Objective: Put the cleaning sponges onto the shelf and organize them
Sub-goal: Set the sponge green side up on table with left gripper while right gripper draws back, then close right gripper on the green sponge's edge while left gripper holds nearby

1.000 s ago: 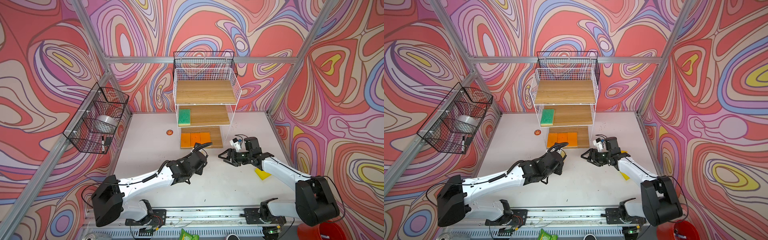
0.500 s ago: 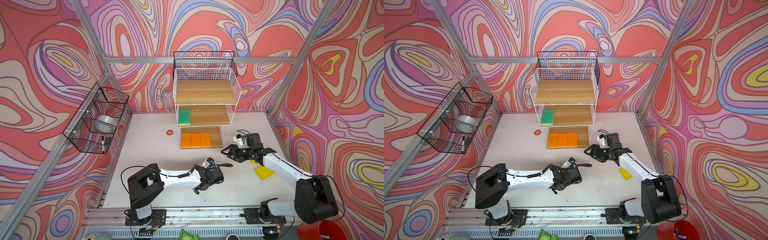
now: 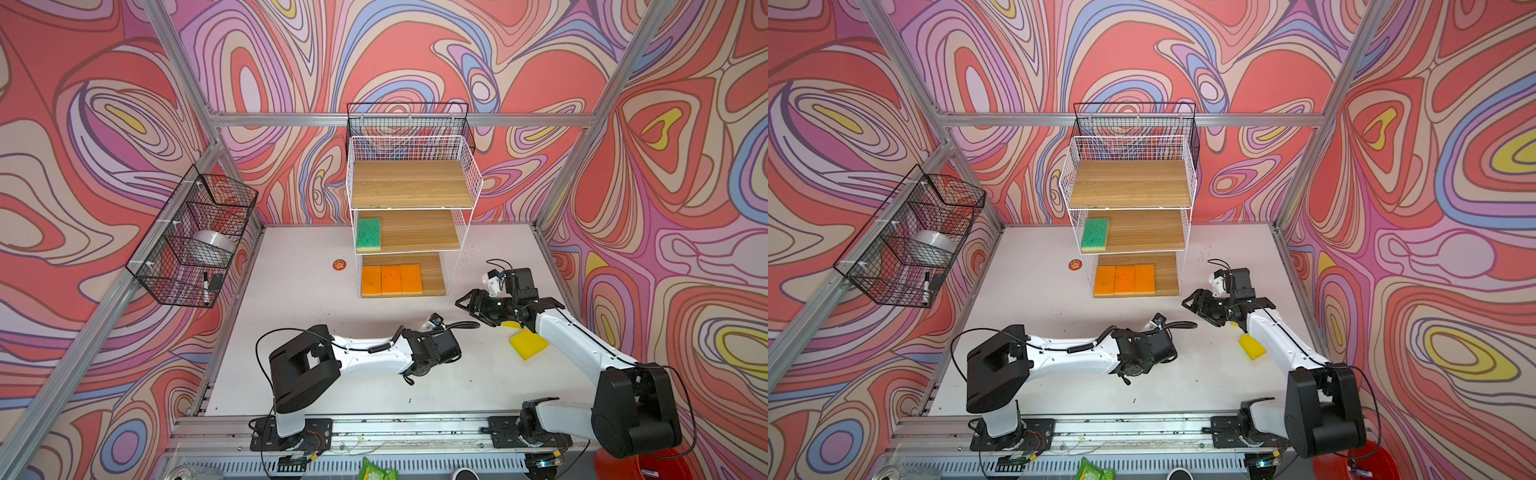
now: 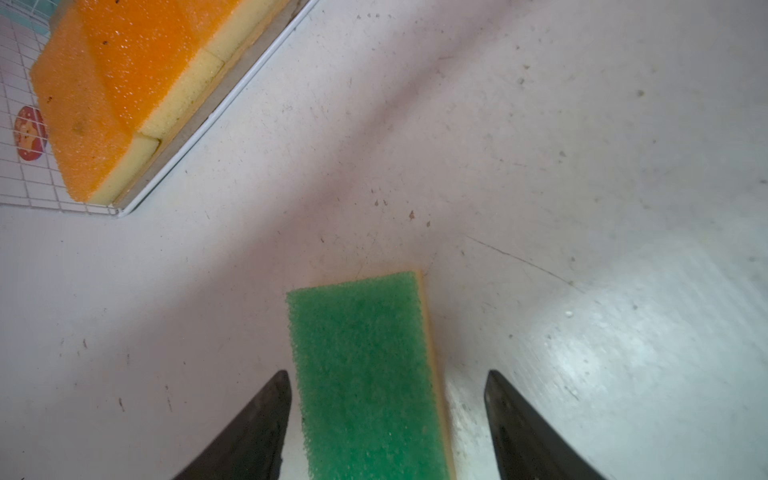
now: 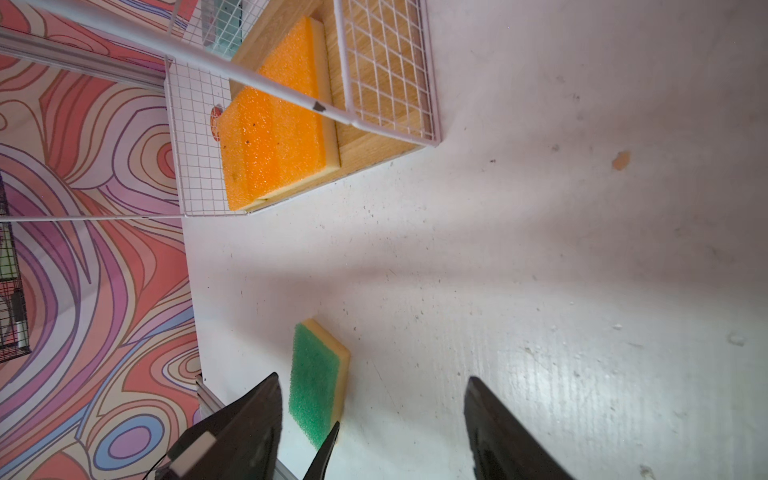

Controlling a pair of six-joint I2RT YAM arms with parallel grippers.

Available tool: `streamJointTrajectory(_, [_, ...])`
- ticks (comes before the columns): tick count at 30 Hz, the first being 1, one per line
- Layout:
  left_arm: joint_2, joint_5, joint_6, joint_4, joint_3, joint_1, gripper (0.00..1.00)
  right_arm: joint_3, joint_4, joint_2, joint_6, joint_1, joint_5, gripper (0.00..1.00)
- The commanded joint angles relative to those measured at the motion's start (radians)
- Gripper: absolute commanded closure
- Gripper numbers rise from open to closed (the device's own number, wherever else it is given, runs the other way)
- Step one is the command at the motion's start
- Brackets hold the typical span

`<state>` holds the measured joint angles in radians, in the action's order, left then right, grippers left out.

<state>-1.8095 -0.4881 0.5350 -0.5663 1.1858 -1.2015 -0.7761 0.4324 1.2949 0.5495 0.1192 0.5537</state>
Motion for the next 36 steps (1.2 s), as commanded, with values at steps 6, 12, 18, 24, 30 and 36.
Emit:
streamJointTrajectory(6, [0.376, 0.257, 0.102, 0.157, -0.244, 0.152, 0.22, 0.048, 0.027, -0.091, 0.021, 0.044, -0.037, 0.35])
streamJointTrajectory(12, [0.581, 0.369, 0.162, 0.194, -0.452, 0.263, 0.38, 0.135, -0.096, -0.097, 0.163, 0.265, -0.081, 0.41])
streamJointTrajectory(18, [0.666, 0.436, 0.202, 0.275, -0.585, 0.324, 0.60, 0.172, -0.213, -0.038, 0.252, 0.455, -0.097, 0.37])
streamJointTrajectory(24, [0.692, 0.463, 0.243, 0.373, -0.679, 0.347, 0.49, 0.256, -0.382, -0.005, 0.457, 0.621, -0.187, 0.51])
streamJointTrajectory(30, [0.608, 0.509, 0.256, 0.525, -0.758, 0.377, 0.72, 0.236, -0.392, 0.045, 0.507, 0.707, -0.249, 0.55])
streamJointTrajectory(36, [0.554, 0.544, 0.287, 0.635, -0.810, 0.375, 0.87, 0.237, -0.399, 0.069, 0.546, 0.772, -0.259, 0.56])
